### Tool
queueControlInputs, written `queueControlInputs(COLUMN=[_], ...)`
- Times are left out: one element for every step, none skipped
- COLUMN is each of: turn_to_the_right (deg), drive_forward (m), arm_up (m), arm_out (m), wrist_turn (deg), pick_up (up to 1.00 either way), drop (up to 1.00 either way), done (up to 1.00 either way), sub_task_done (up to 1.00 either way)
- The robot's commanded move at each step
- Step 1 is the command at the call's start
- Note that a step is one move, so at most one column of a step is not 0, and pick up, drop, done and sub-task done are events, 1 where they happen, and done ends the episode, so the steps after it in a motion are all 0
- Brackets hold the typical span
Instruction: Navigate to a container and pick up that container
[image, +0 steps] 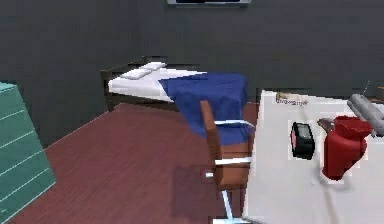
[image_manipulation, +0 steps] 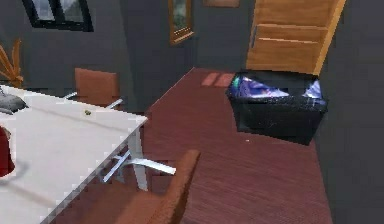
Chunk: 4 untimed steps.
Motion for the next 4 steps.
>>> queueControlInputs(turn_to_the_right=[0.0,-27.0,0.0,0.0], drive_forward=[0.40,0.00,0.00,0.00], arm_up=[0.00,0.00,0.50,0.38], arm_out=[0.00,0.00,0.00,0.00], wrist_turn=[0.0,0.0,0.0,0.0], pick_up=[0.00,0.00,0.00,0.00], drop=[0.00,0.00,0.00,0.00], done=[0.00,0.00,0.00,0.00], sub_task_done=[0.00,0.00,0.00,0.00])
